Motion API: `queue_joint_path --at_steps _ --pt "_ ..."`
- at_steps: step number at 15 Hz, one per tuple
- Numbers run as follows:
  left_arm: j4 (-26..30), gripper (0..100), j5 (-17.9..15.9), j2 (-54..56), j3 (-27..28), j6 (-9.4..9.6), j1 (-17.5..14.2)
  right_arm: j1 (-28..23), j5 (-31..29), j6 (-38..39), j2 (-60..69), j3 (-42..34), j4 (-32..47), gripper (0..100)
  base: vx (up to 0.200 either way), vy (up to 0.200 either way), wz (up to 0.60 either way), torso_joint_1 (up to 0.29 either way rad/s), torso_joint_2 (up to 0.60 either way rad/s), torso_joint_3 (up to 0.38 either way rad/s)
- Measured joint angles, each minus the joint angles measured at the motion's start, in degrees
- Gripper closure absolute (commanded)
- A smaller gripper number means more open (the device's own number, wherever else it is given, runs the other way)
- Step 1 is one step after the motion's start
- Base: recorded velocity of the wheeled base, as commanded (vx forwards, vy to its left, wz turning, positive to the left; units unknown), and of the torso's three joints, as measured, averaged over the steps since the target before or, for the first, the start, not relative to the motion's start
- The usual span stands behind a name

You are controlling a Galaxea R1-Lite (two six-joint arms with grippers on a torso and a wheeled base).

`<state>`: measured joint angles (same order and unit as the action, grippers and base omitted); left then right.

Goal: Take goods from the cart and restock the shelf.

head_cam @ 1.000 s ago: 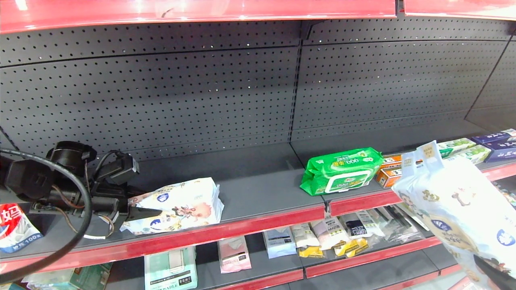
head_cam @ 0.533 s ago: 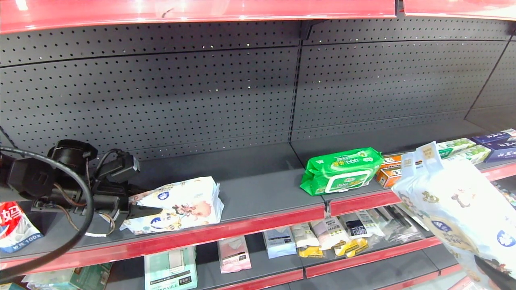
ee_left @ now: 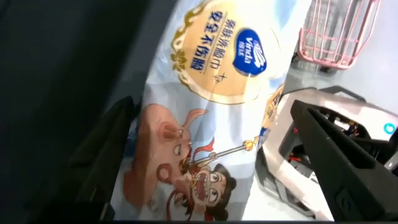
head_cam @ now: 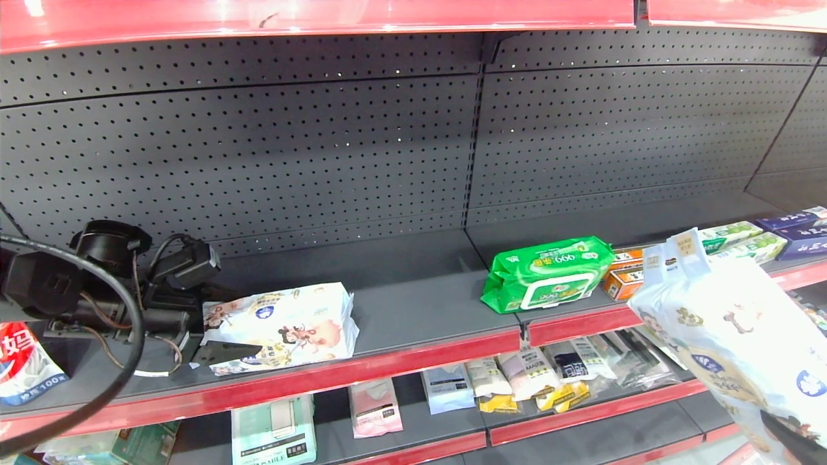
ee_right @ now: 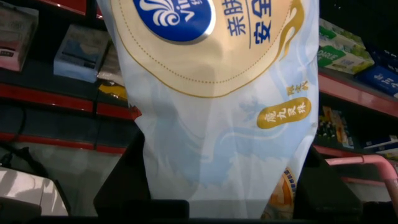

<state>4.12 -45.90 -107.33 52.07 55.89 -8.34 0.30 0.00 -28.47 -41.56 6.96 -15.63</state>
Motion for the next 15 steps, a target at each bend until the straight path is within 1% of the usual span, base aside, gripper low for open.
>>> queue_joint_path --at_steps 2,3,4,6,7,8,9,10,11,12,13,14,15 --pt "0.0 0 -0.2 2.2 -0.1 -4.72 0.2 0.0 0.0 0.0 0.0 -0.1 0.0 100 0.000 0.000 0.00 0.000 0.00 0.000" --pt "0.0 0 -0.2 3.9 -0.1 -7.84 0.4 0.0 0.0 0.0 0.0 -0.2 0.0 100 0.000 0.000 0.00 0.000 0.00 0.000" --pt "0.0 0 -0.3 5.9 -0.3 -11.36 0.7 0.0 0.0 0.0 -0.1 -0.2 0.0 100 0.000 0.000 0.00 0.000 0.00 0.000" --pt "-0.1 0 -0.3 10.3 -0.7 -21.03 1.5 0.0 0.3 0.0 -0.4 -0.4 0.0 100 0.000 0.000 0.00 0.000 0.00 0.000" --pt "-0.9 0 -0.1 12.1 -1.0 -24.20 1.8 0.1 0.5 0.0 -0.6 -0.5 0.0 100 0.000 0.000 0.00 0.000 0.00 0.000" --pt "-4.0 0 1.3 13.5 -1.7 -26.22 1.9 0.1 0.5 0.0 -0.7 -0.6 0.0 100 0.000 0.000 0.00 0.000 0.00 0.000" --pt "-7.1 0 4.4 14.4 -2.7 -27.60 1.9 0.2 0.6 0.0 -0.9 -0.6 0.0 100 0.000 0.000 0.00 0.000 0.00 0.000" --pt "-12.9 0 10.5 14.9 -3.8 -30.53 1.9 0.2 0.7 0.0 -1.1 -0.6 0.0 100 0.000 0.000 0.00 0.000 0.00 0.000" --pt "-19.9 0 18.2 15.2 -5.5 -35.62 2.4 0.2 0.7 0.0 -1.2 -0.5 0.0 100 0.000 0.000 0.00 0.000 0.00 0.000" --pt "-24.1 0 23.1 15.3 -7.1 -39.84 3.5 0.2 0.7 0.1 -1.4 -0.4 0.0 100 0.000 0.000 0.00 0.000 0.00 0.000" --pt "-28.1 0 31.1 15.3 -8.2 -44.35 5.0 0.2 0.8 0.3 -1.5 -0.1 0.0 100 0.000 0.000 0.00 0.000 0.00 0.000" --pt "-32.4 0 42.2 15.3 -9.3 -49.27 7.0 0.3 0.9 0.5 -1.6 0.2 0.0 100 0.000 0.000 0.00 0.000 0.00 0.000" --pt "-34.8 0 49.0 15.6 -10.3 -51.99 8.7 0.3 2.3 1.1 -1.7 0.4 -0.1 100 0.000 0.000 0.00 0.000 0.00 0.000"
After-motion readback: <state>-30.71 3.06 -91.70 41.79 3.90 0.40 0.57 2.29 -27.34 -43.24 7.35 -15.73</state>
